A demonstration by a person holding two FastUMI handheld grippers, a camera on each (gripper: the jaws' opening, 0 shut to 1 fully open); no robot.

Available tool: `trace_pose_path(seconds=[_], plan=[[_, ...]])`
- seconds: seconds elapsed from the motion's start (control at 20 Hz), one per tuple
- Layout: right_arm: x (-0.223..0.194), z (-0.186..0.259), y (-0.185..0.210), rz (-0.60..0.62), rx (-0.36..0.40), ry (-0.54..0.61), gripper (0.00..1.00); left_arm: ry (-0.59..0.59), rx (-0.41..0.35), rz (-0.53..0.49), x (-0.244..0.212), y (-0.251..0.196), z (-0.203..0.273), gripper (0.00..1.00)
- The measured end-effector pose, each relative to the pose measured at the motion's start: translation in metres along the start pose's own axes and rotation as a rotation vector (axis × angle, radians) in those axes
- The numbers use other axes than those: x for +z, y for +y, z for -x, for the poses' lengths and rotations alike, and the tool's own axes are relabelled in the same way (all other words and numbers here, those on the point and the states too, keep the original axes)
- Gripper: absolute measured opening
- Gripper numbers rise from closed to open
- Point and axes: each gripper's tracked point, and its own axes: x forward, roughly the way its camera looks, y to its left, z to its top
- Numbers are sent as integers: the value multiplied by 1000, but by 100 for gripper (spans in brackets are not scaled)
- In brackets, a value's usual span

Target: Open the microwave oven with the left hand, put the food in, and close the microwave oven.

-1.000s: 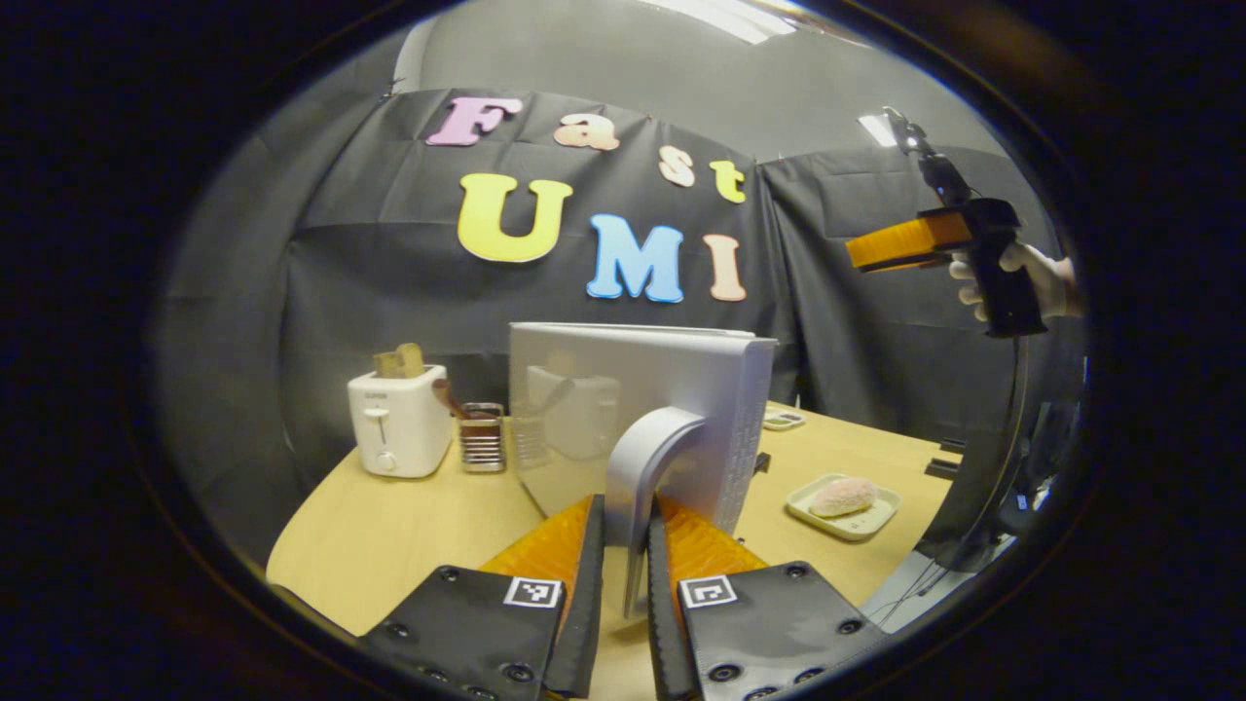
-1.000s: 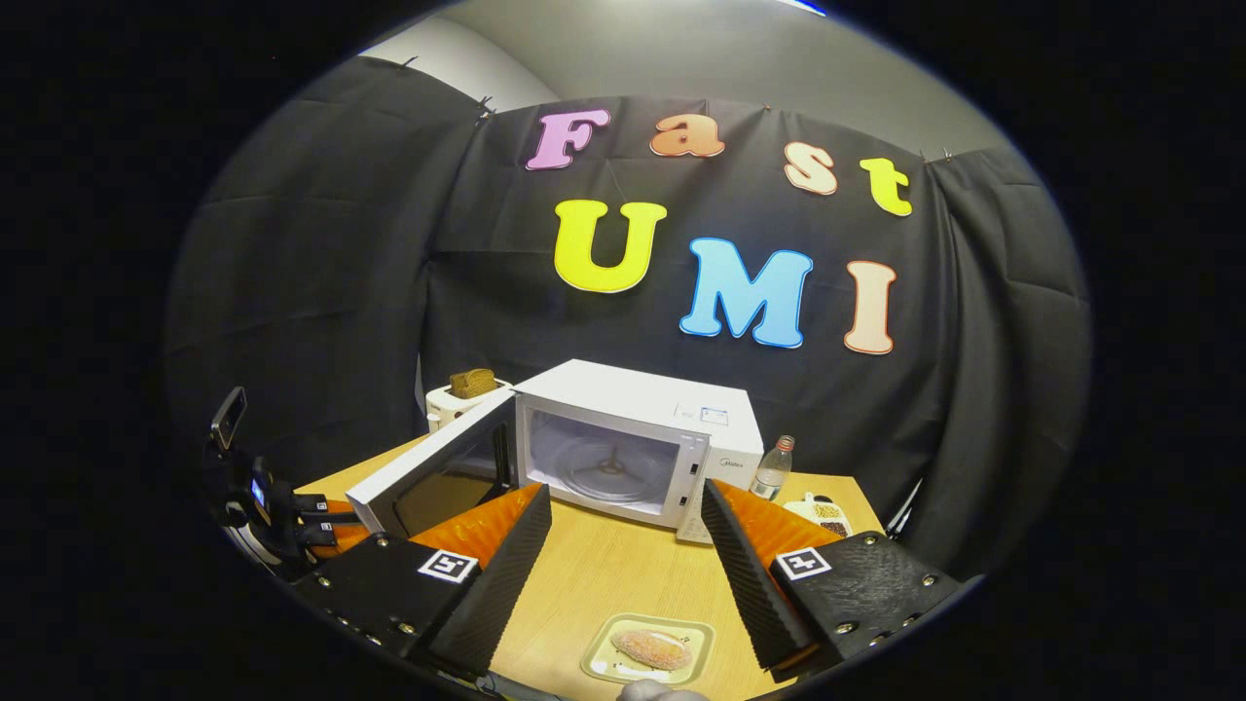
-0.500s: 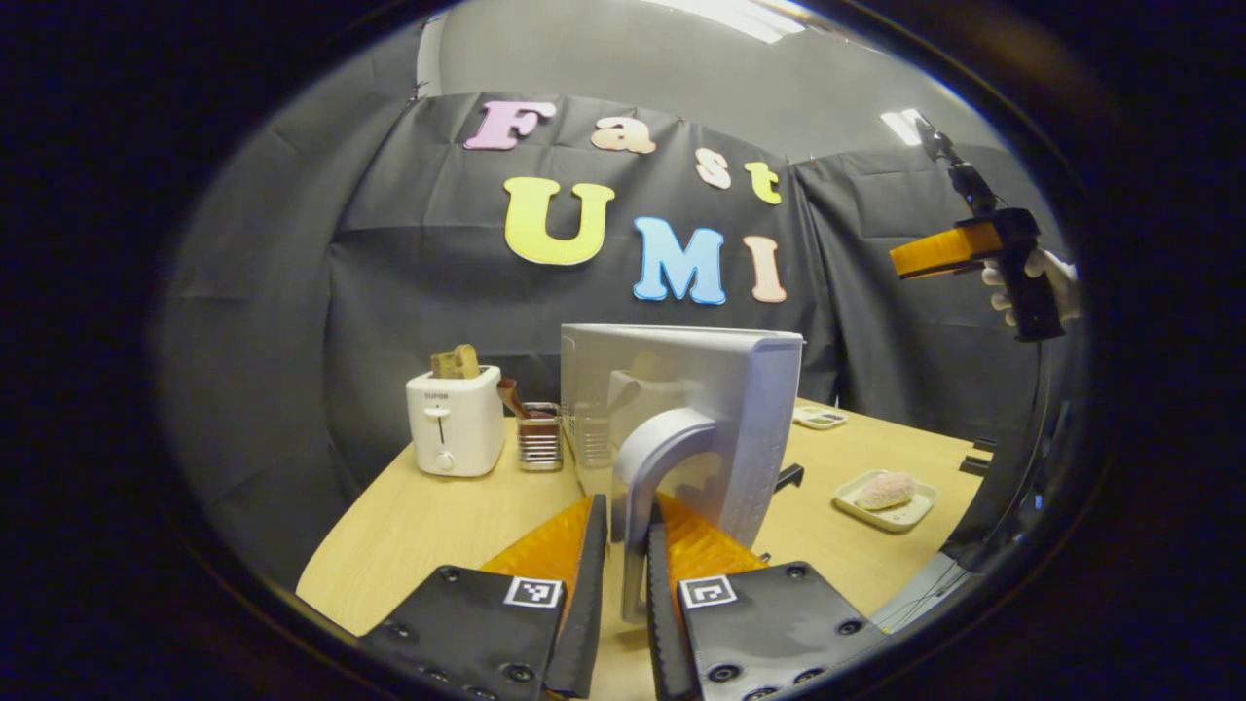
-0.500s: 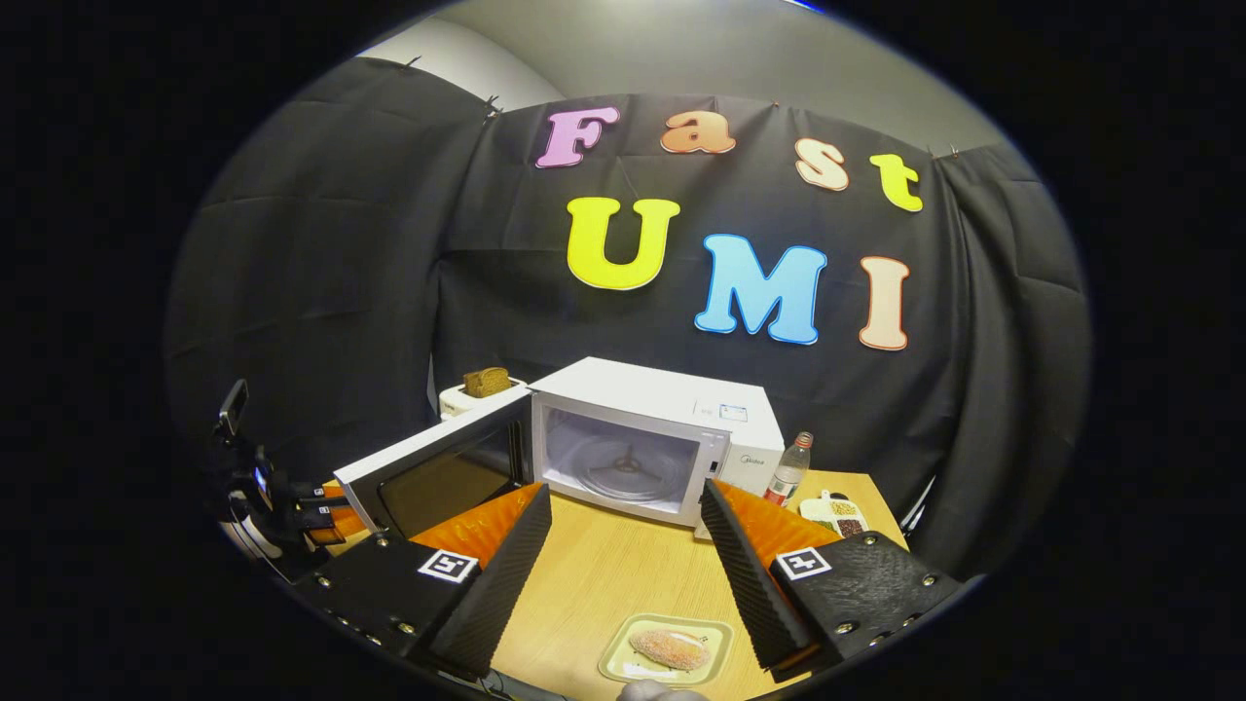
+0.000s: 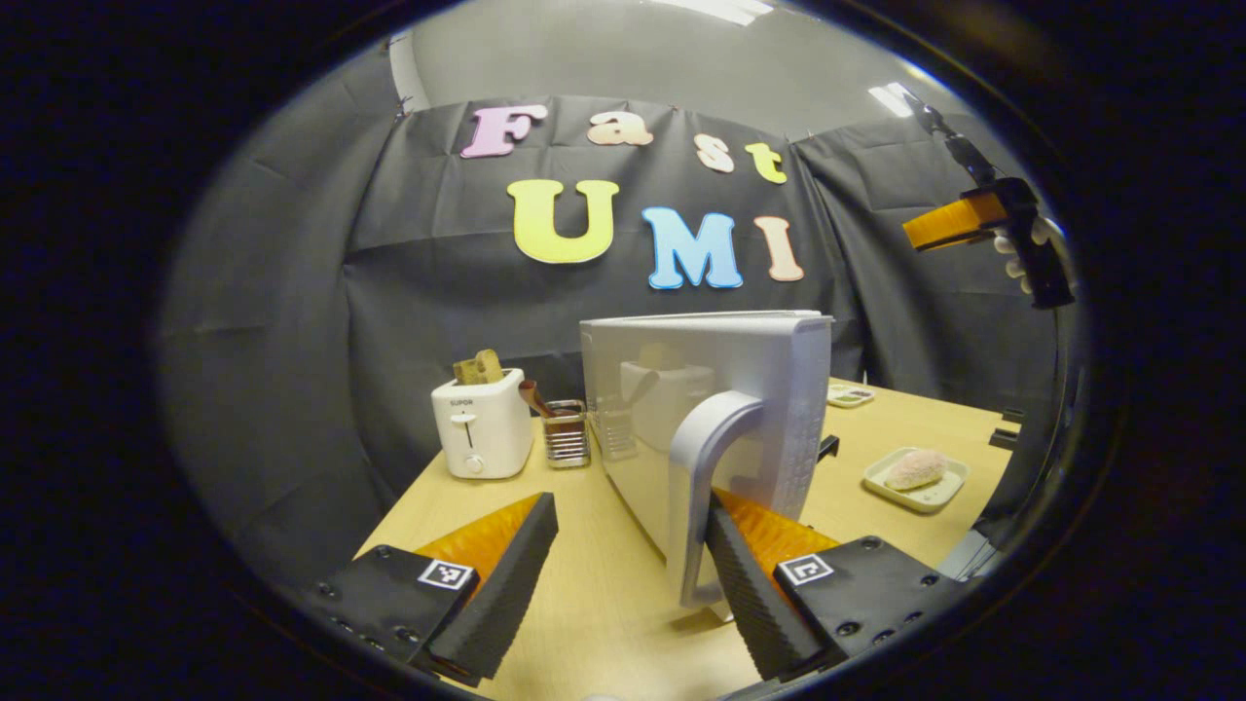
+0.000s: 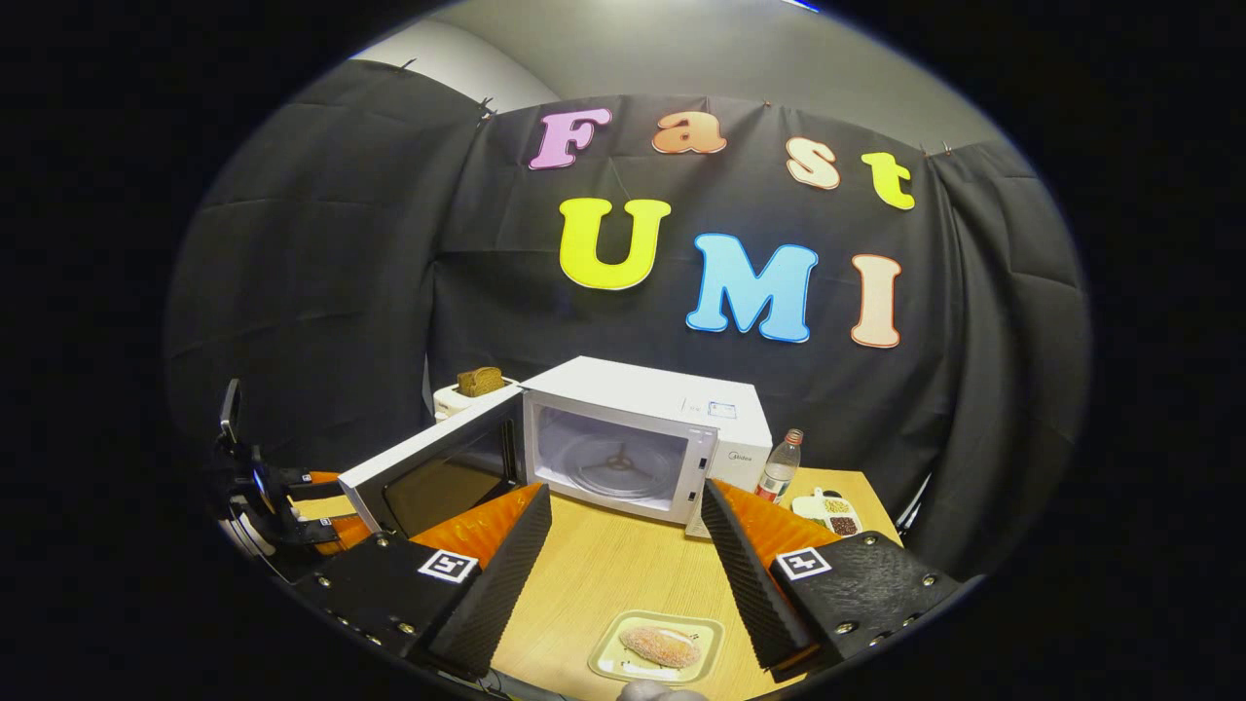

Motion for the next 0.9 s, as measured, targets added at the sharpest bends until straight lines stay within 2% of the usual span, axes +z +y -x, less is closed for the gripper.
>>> trace_pose_path(seconds=[0.15, 0.2, 0.25, 0.45, 0.55, 0.65, 0.75, 0.85, 0.9], plan=[[-19, 3, -8, 12, 9, 14, 95, 22, 45, -25, -2, 5, 20, 99], [-32, 3, -12, 19, 9, 33, 95, 35, 54, -36, -2, 4, 28, 96], [-48, 4, -16, 20, 17, 54, 95, 42, 66, -50, 2, 1, 37, 100], [-116, -1, -34, 72, 23, 163, 95, 26, 62, -81, 35, -24, 66, 98], [-158, -6, -36, 92, 60, 224, 96, 11, 51, -72, 56, -41, 72, 100], [-195, -11, -38, 138, 104, 292, 96, -14, 39, -80, 79, -57, 73, 98], [-223, -17, -42, 180, 138, 338, 96, -33, 28, -90, 100, -76, 69, 99], [-247, -27, -43, 173, 177, 384, 96, -40, 38, -100, 118, -90, 62, 95], [-256, -29, -46, 167, 177, 406, 96, -46, 45, -98, 127, -99, 58, 96]])
